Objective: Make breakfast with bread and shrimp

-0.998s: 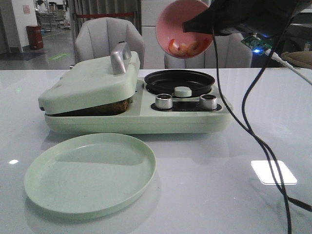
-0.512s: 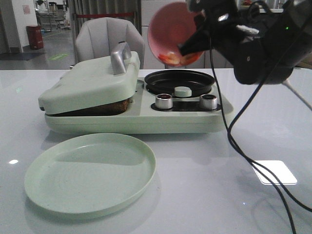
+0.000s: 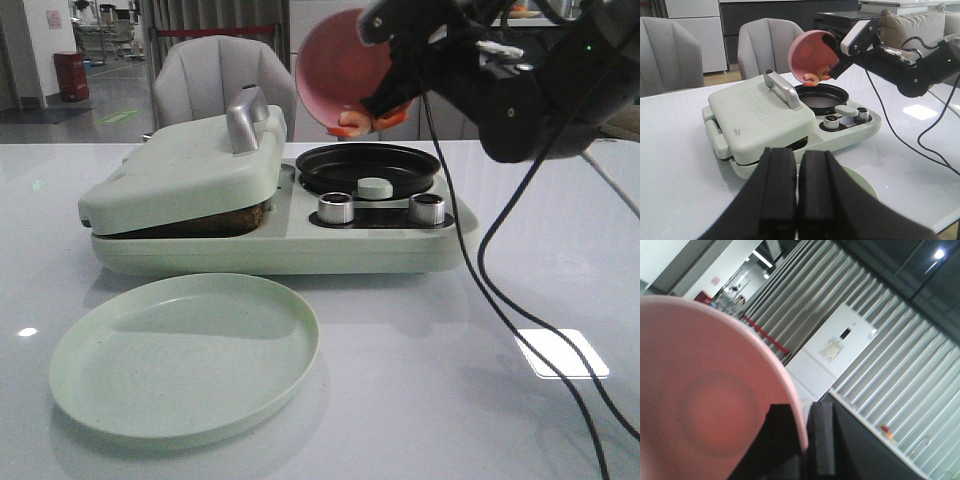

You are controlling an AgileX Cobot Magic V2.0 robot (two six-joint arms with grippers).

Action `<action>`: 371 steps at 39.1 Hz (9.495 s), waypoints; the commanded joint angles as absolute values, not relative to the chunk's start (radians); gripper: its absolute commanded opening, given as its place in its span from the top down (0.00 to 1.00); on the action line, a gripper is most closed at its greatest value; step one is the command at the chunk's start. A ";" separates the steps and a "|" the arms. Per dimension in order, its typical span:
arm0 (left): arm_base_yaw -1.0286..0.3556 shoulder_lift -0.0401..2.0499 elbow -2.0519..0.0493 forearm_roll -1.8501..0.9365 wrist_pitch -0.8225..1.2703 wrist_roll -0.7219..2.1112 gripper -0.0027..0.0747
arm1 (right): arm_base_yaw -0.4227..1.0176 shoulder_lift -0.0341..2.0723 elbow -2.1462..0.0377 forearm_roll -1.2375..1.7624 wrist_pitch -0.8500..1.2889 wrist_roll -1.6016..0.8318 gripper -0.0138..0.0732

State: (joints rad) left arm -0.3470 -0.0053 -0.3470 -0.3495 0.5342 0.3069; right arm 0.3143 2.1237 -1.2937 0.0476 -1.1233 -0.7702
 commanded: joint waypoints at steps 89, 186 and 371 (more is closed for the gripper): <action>-0.354 -0.021 -0.370 -0.371 0.462 0.295 0.82 | -0.133 1.843 -1.369 0.312 0.709 -0.271 0.69; -0.354 -0.021 -0.370 -0.371 0.462 0.295 0.82 | 0.386 0.210 -0.281 0.330 0.049 -0.270 0.69; -0.091 -0.024 0.009 0.035 -0.114 -0.063 0.82 | 0.093 -0.029 0.023 -0.014 -0.063 0.055 0.69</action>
State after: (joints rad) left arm -0.0927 -0.0053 0.0027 0.0421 -0.0356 -0.0513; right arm 0.0984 -0.0098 0.0278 0.0000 0.0119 0.0533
